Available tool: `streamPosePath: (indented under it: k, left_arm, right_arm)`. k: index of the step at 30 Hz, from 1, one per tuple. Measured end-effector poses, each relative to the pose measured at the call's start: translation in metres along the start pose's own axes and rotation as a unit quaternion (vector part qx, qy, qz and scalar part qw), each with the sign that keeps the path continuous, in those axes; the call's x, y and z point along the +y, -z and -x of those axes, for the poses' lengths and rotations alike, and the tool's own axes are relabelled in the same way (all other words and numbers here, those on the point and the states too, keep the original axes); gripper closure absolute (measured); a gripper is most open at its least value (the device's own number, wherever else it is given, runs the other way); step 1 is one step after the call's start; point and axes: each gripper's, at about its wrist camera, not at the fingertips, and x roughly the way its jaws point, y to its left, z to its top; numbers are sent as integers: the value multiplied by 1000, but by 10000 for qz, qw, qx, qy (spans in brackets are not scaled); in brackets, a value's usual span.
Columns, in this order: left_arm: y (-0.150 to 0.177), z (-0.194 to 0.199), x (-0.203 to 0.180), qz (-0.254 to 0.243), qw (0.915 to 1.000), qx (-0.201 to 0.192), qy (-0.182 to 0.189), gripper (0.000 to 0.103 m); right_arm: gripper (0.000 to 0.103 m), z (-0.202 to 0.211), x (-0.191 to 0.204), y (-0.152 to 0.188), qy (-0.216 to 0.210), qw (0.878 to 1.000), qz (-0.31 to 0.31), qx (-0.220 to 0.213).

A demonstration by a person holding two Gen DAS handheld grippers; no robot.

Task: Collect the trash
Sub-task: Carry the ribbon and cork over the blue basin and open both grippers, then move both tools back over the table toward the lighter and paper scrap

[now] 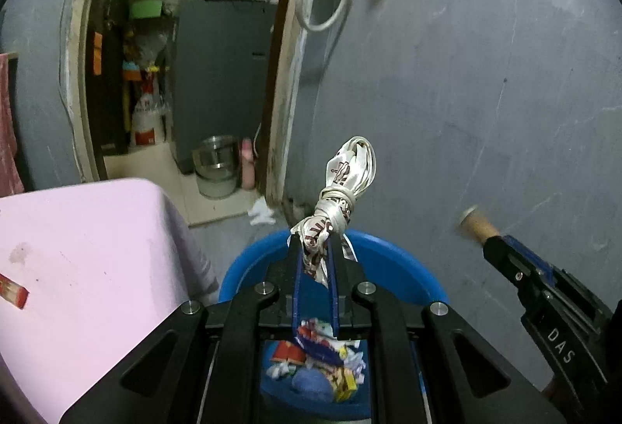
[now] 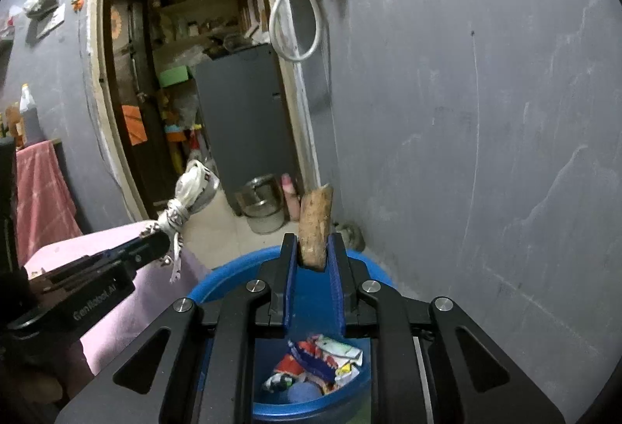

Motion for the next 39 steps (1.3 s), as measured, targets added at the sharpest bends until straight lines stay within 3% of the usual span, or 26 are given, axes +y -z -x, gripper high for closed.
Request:
streamPosePath:
  k: [8, 13, 17, 20, 25, 28, 32, 39]
  left_arm:
    - [10, -19, 13, 158, 9989, 430, 39, 91]
    - [13, -21, 17, 244, 9981, 560, 100, 79]
    - [13, -15, 23, 343, 9979, 538, 70, 77]
    - [9, -6, 26, 449, 9981, 411, 5, 66]
    - [-3, 21, 40, 572, 9983, 15, -121, 52]
    - [-10, 36, 47, 599, 9978, -178, -200, 47]
    - [-17, 55, 58, 608, 9970, -355, -313, 43]
    - [-22, 90, 76, 626, 9940, -704, -547, 30]
  right_arm:
    - [89, -12, 2, 3, -21, 9997, -70, 241]
    - [87, -15, 4, 1, 20, 9995, -74, 321]
    - [72, -15, 5, -5, 39, 9996, -124, 235]
    - [70, -12, 6, -8, 40, 9998, -138, 136]
    - [52, -1, 14, -17, -37, 9996, -183, -198]
    - [49, 6, 21, -21, -83, 9992, -158, -365]
    - [35, 14, 32, -27, -165, 9980, -168, -587]
    - [22, 24, 51, -37, -368, 9949, -233, -912]
